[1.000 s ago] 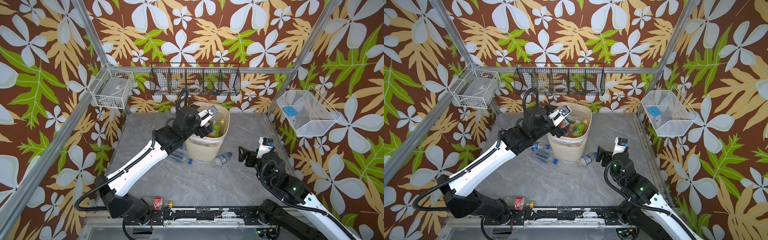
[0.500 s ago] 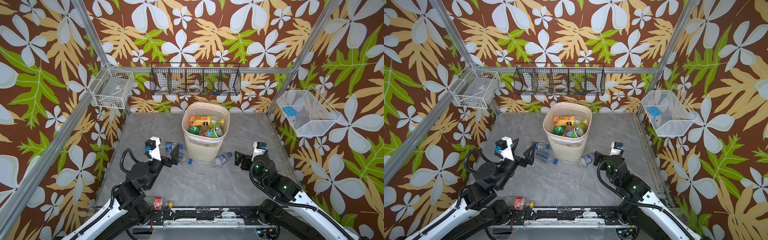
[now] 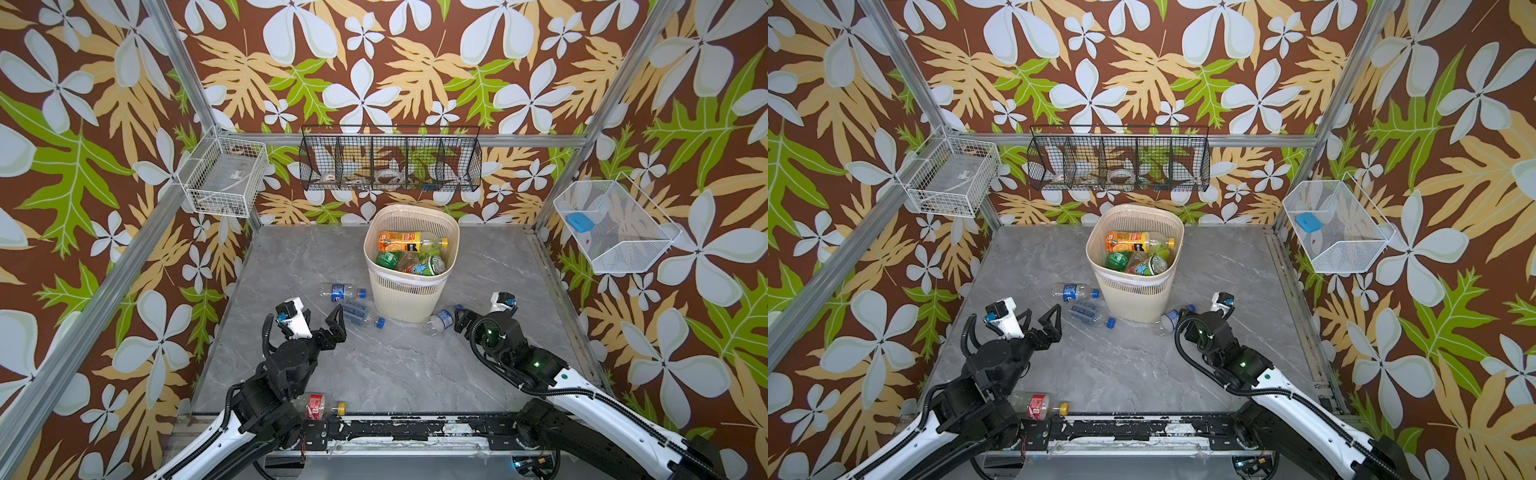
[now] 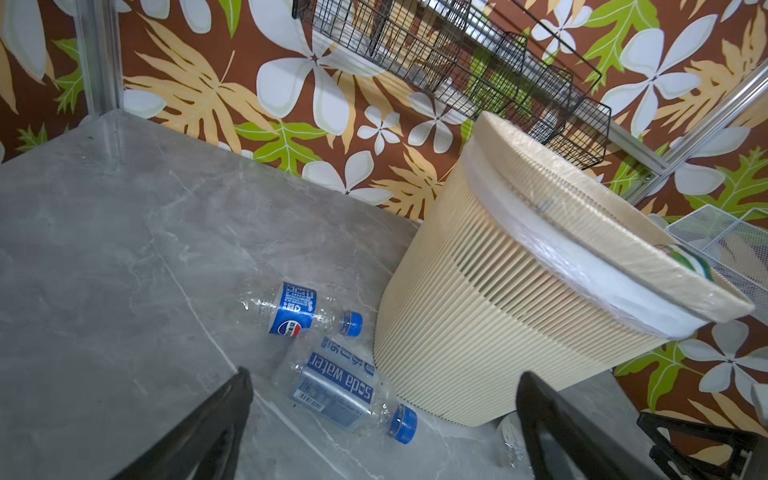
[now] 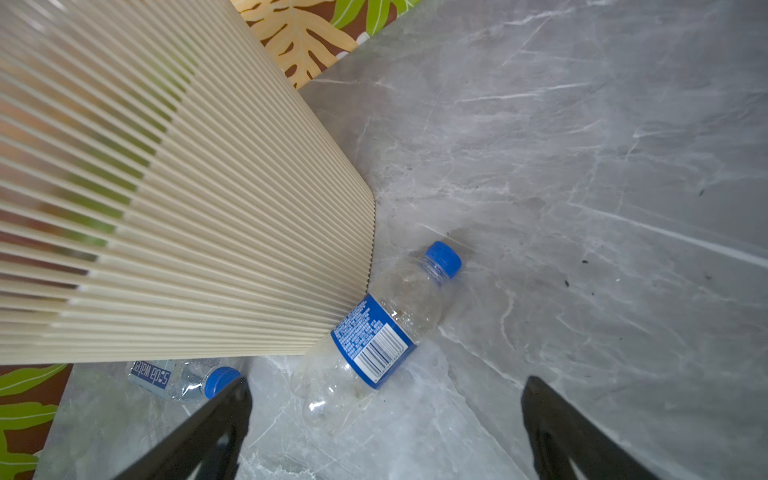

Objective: Throw the plastic bottles in the bin
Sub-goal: 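Withdraw the left gripper while the right gripper reaches to the clear blue-label bottle, then close the right gripper on the clear blue-label bottle and lift it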

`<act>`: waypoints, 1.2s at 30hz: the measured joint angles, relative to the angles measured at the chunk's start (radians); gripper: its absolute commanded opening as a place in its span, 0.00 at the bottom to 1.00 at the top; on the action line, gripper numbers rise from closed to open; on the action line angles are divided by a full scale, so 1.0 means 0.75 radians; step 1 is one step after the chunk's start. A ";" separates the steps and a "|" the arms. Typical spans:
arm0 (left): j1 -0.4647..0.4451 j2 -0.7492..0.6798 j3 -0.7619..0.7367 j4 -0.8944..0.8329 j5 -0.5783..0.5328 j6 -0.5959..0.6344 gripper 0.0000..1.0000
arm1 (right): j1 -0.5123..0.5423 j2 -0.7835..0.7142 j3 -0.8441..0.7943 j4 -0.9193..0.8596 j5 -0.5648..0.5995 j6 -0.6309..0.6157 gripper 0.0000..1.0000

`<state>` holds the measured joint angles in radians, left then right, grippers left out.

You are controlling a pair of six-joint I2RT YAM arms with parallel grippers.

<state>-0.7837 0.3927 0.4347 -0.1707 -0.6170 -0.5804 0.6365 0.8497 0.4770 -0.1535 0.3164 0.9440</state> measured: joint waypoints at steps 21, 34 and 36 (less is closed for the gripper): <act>0.371 0.076 -0.035 -0.055 0.315 -0.122 1.00 | -0.063 0.581 0.039 0.380 -0.110 0.123 1.00; 0.447 0.107 -0.050 -0.053 0.458 -0.125 1.00 | -0.067 0.835 0.115 0.465 -0.145 0.129 0.77; 0.451 0.110 -0.051 -0.053 0.474 -0.125 1.00 | -0.070 0.846 0.112 0.479 -0.146 0.136 0.68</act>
<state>-0.4458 0.4751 0.3965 -0.2108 -0.2615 -0.6739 0.5842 1.4845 0.5610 0.2054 0.2066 1.0462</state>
